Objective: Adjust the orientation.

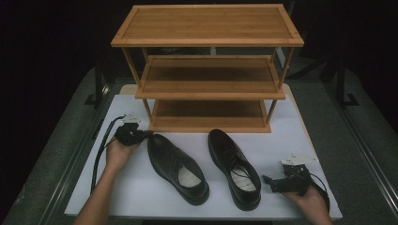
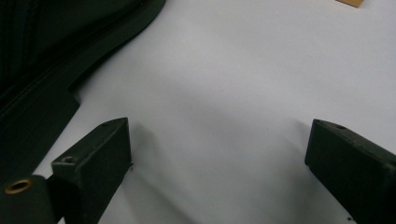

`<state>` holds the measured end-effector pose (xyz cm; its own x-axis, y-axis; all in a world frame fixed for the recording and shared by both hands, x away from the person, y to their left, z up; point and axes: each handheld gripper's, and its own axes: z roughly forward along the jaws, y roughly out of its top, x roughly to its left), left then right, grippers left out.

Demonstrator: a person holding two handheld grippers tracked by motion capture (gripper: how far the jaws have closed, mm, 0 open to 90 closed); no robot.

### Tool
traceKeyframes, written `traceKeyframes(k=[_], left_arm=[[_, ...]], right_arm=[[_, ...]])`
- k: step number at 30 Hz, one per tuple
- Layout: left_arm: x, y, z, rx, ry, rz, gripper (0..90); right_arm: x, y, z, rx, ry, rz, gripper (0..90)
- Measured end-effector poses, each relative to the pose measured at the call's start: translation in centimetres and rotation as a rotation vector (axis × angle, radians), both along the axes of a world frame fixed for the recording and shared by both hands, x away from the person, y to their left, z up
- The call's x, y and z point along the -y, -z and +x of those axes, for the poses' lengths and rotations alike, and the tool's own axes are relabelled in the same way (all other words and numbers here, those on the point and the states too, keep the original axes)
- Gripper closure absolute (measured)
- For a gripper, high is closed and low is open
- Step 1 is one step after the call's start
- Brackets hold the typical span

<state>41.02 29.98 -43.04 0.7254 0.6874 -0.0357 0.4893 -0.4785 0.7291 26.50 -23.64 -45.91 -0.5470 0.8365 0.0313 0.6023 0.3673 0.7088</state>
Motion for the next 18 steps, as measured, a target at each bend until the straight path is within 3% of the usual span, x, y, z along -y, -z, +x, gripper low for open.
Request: traceKeyframes(k=[9,16,18], left_arm=[[0.84,0.12,-0.66,-0.004,0.027,-0.01,90.0],[0.61,0.24,-0.65,-0.008,0.027,-0.032,90.0],[0.14,-0.01,-0.73,-0.008,0.005,-0.022,90.0]], right_arm=[[-0.01,0.0,-0.01,0.0,0.0,-0.001,6.5],[-0.01,0.0,-0.01,0.0,0.0,-0.001,6.5],[-0.01,0.0,-0.01,0.0,0.0,0.0,6.6]])
